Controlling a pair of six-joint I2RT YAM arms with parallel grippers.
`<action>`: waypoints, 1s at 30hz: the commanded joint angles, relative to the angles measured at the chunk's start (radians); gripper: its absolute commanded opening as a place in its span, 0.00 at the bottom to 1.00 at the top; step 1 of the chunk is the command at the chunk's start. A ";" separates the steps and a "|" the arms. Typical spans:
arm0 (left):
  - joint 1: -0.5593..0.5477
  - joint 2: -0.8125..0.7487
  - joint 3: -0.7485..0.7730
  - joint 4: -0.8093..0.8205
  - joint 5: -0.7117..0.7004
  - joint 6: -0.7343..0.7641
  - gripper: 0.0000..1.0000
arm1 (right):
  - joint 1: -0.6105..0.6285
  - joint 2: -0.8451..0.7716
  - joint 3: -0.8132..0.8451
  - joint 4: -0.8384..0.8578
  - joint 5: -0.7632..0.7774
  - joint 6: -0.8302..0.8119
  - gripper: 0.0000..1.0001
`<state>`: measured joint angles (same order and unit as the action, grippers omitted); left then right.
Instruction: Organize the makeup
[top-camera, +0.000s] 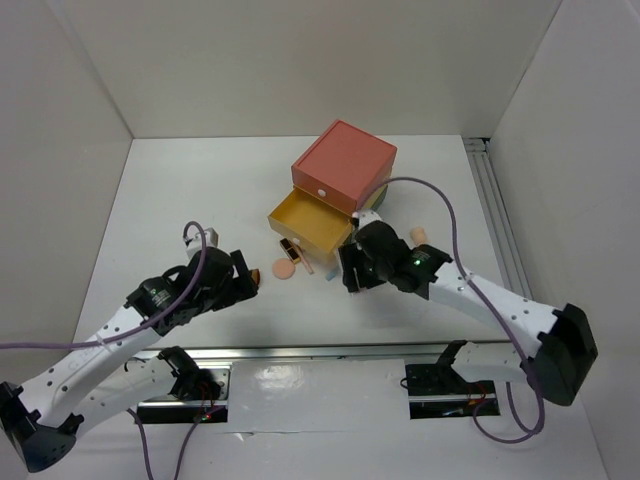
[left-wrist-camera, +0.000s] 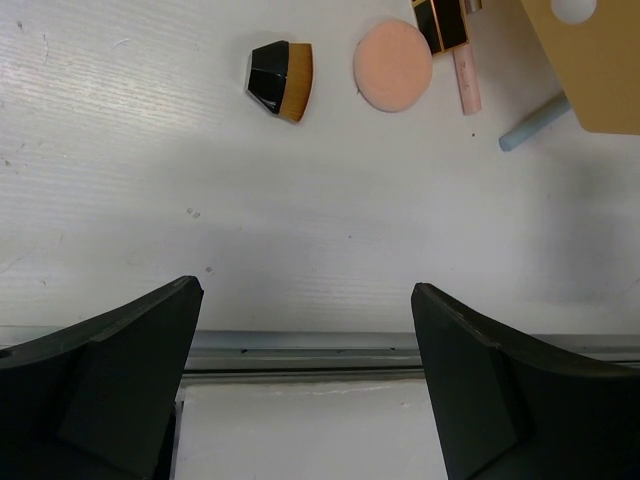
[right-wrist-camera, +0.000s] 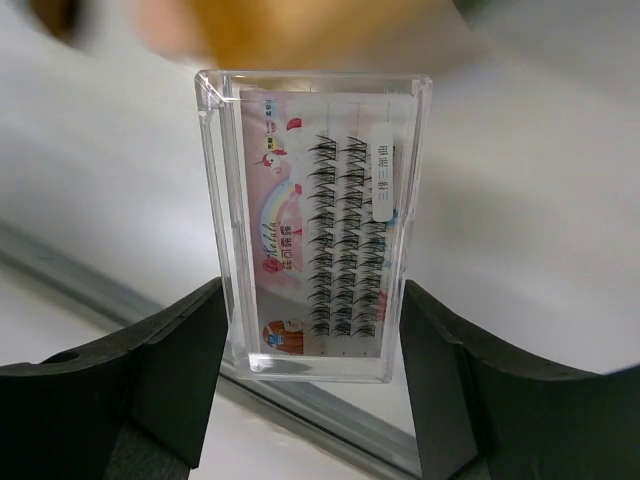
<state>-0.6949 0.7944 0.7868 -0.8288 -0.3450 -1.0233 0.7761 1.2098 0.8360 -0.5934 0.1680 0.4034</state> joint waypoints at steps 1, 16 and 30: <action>0.006 -0.014 -0.011 0.034 0.003 0.005 1.00 | 0.069 -0.085 0.175 0.050 -0.116 -0.145 0.26; 0.006 0.017 -0.029 0.034 0.003 -0.058 1.00 | 0.115 0.514 0.715 0.121 0.166 -0.534 0.27; 0.006 0.169 -0.006 0.066 -0.006 -0.078 1.00 | 0.097 0.580 0.724 0.130 0.286 -0.564 0.57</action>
<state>-0.6949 0.9672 0.7647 -0.7940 -0.3424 -1.0813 0.8764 1.8027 1.5253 -0.4877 0.3996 -0.1356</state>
